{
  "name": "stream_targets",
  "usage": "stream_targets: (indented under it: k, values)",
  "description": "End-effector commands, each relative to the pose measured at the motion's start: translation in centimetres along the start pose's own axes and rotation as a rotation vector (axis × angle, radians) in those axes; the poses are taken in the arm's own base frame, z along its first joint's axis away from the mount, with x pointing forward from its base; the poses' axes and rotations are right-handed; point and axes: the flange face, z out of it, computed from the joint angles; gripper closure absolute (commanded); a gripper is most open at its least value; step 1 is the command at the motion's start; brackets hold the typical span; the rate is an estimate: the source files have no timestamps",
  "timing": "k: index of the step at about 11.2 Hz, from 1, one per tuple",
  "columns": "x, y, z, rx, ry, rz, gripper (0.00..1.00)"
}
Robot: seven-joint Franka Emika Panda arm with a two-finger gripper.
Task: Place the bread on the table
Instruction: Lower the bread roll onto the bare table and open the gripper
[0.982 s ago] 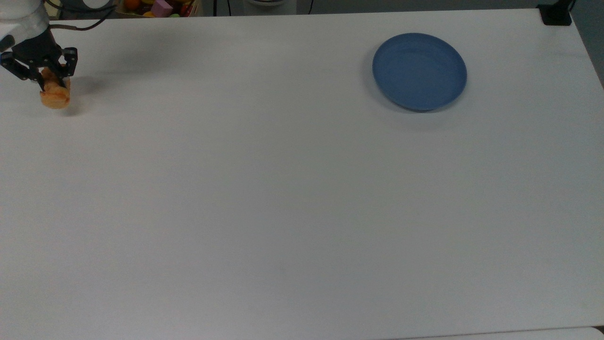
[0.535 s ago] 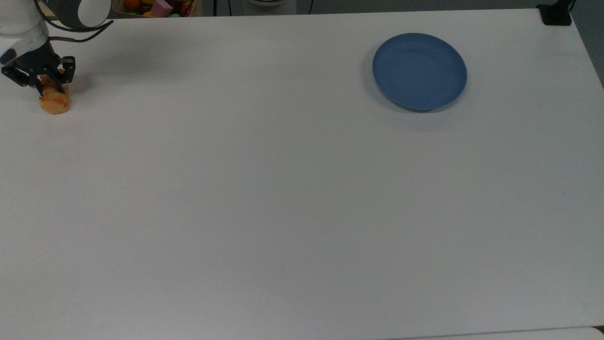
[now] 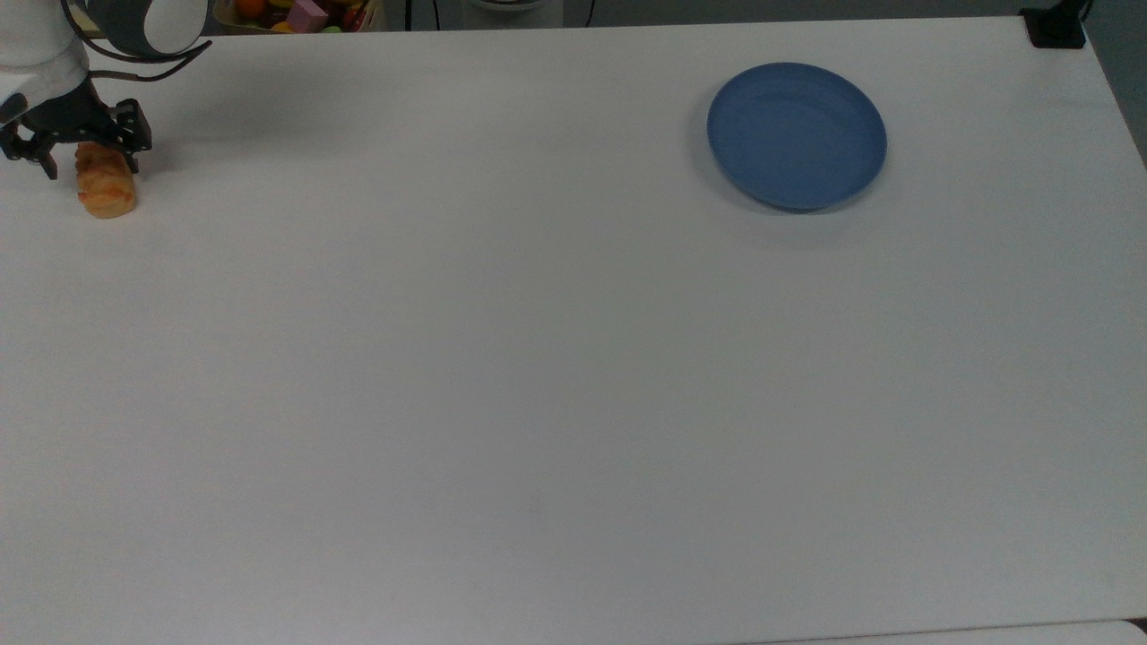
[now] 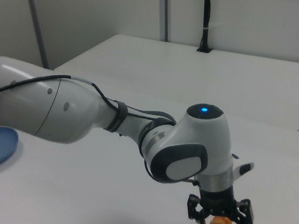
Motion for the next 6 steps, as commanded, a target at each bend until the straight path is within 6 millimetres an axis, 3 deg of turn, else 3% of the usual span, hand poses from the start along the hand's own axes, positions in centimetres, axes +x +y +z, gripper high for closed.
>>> stream_targets:
  k: [1,2,6]
  values:
    - [0.7,0.2,-4.2,-0.030,0.060,0.007,0.00]
    - [0.8,0.0,-6.7,-0.034,0.089,0.042,0.00]
    - [0.9,-5.1,-17.9,0.134,0.074,0.277,0.00]
